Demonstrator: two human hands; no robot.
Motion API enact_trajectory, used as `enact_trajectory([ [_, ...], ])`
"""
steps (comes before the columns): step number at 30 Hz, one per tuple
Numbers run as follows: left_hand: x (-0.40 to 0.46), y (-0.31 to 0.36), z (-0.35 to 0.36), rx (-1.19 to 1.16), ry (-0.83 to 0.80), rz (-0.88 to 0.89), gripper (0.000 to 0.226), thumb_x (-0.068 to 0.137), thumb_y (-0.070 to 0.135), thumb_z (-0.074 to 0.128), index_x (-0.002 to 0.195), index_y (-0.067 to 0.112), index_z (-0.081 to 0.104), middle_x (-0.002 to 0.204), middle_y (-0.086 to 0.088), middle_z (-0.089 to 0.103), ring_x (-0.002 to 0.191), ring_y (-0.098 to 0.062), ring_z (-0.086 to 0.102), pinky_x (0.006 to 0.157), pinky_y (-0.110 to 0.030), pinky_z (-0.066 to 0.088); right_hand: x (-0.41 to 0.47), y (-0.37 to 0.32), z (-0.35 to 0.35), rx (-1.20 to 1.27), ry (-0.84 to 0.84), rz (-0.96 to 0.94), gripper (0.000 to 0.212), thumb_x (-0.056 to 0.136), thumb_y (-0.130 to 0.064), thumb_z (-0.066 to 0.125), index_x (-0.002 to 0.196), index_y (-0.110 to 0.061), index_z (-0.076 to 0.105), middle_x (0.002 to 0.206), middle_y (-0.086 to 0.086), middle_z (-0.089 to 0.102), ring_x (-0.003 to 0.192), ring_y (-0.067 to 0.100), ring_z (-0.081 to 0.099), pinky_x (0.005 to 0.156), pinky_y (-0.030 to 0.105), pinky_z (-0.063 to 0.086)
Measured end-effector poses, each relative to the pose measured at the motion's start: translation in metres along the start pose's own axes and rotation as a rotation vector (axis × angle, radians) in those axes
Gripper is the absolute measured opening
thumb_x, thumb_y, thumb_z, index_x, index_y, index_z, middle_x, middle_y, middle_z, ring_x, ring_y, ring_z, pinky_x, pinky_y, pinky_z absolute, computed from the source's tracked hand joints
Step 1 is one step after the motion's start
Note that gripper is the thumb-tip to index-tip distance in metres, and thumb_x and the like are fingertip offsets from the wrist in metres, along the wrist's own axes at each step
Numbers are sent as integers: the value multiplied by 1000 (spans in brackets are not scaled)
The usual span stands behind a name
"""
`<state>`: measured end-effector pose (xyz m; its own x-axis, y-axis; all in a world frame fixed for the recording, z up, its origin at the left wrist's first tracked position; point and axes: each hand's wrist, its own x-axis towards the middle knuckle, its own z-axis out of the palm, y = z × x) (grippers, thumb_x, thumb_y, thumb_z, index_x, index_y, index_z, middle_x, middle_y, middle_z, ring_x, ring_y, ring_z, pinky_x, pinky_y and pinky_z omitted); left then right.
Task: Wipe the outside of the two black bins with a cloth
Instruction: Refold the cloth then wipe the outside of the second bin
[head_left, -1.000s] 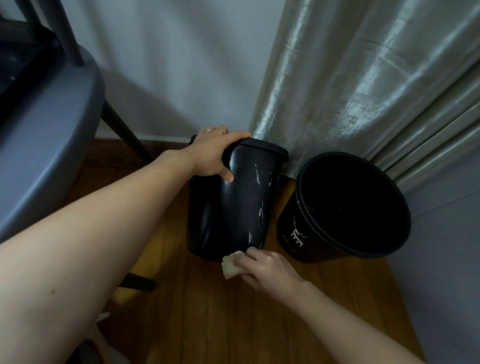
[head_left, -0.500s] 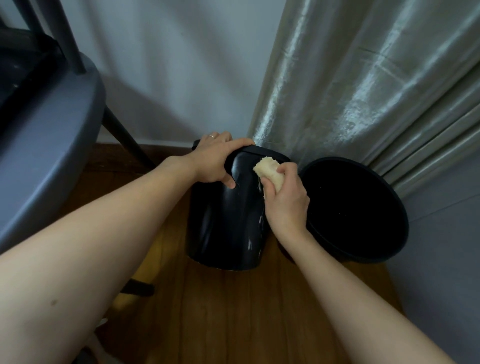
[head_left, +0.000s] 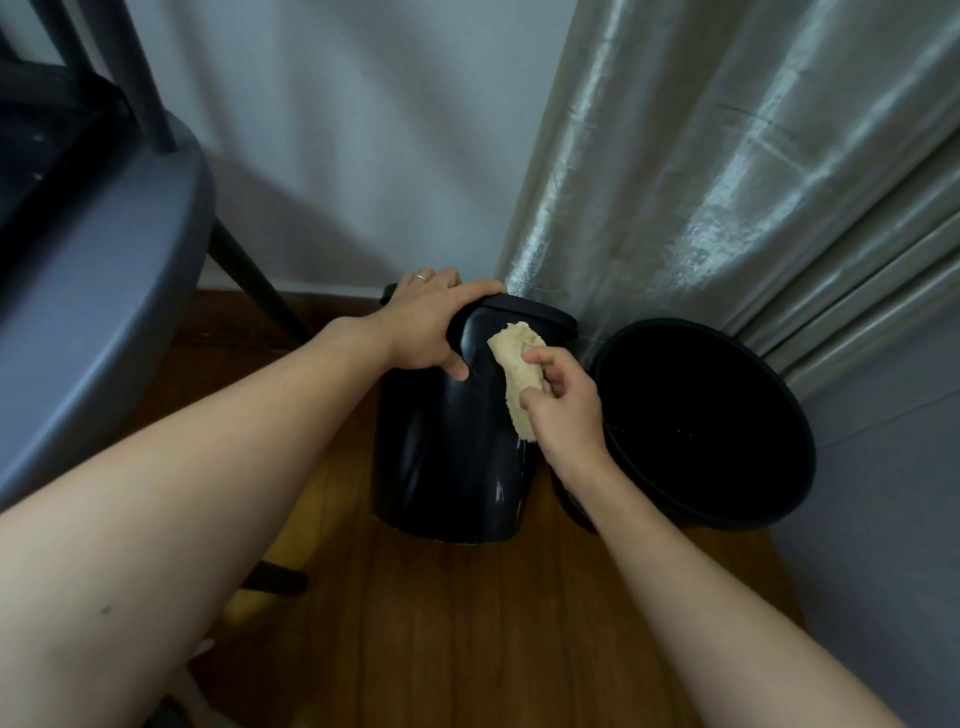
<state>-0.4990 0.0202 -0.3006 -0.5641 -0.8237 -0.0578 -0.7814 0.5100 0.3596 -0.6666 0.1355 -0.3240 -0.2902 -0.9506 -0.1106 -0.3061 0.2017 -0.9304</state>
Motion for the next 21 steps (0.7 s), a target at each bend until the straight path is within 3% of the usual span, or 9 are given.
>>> enact_trajectory([
  [3, 1, 1, 1, -9, -5, 14, 104, 64, 39, 87, 148, 42, 24, 116, -3, 41, 111, -24, 35, 100, -35, 24, 4, 2, -2, 9, -60, 52, 52, 76, 7, 64, 89, -44, 64, 103, -7, 69, 94, 12, 67, 83, 43, 58],
  [5, 1, 1, 1, -8, -3, 24, 104, 64, 39, 86, 148, 42, 25, 116, -3, 41, 110, -24, 35, 98, -35, 24, 6, 3, -4, 7, -75, 73, 49, 76, 7, 69, 87, -40, 63, 100, -1, 70, 90, 16, 69, 79, 47, 59],
  [8, 1, 1, 1, -10, -2, 24, 104, 64, 39, 87, 148, 41, 25, 117, -4, 42, 111, -25, 36, 99, -35, 24, 8, 0, -10, 121, 25, 84, 40, 77, 10, 68, 89, -27, 57, 97, 4, 68, 88, 20, 68, 76, 45, 59],
  [12, 0, 3, 0, -26, -1, 24, 102, 64, 37, 87, 147, 41, 27, 119, -6, 43, 112, -27, 35, 99, -34, 22, 9, 5, -14, 145, 227, 48, 34, 79, 3, 71, 83, -24, 50, 98, 5, 63, 88, 17, 62, 76, 31, 54],
  [16, 0, 2, 1, -12, -2, 23, 103, 64, 38, 86, 147, 42, 26, 118, -4, 43, 112, -26, 36, 100, -35, 23, 12, 8, -10, 235, 188, 131, 27, 81, 3, 66, 85, -22, 56, 99, 7, 63, 92, 20, 63, 86, 41, 55],
  [18, -1, 0, 0, -5, 4, 15, 103, 64, 39, 86, 148, 42, 26, 117, -4, 42, 111, -26, 36, 99, -35, 23, 14, 8, -9, 304, 150, 182, 32, 79, 10, 57, 90, -20, 59, 101, 6, 64, 97, 24, 64, 90, 48, 54],
  [21, -1, 0, -1, -7, 4, 11, 102, 65, 38, 86, 147, 42, 26, 117, -4, 42, 112, -26, 36, 97, -34, 22, 15, 8, -12, 340, 95, 201, 40, 77, 19, 56, 94, -17, 60, 107, 10, 65, 104, 27, 65, 88, 48, 56],
])
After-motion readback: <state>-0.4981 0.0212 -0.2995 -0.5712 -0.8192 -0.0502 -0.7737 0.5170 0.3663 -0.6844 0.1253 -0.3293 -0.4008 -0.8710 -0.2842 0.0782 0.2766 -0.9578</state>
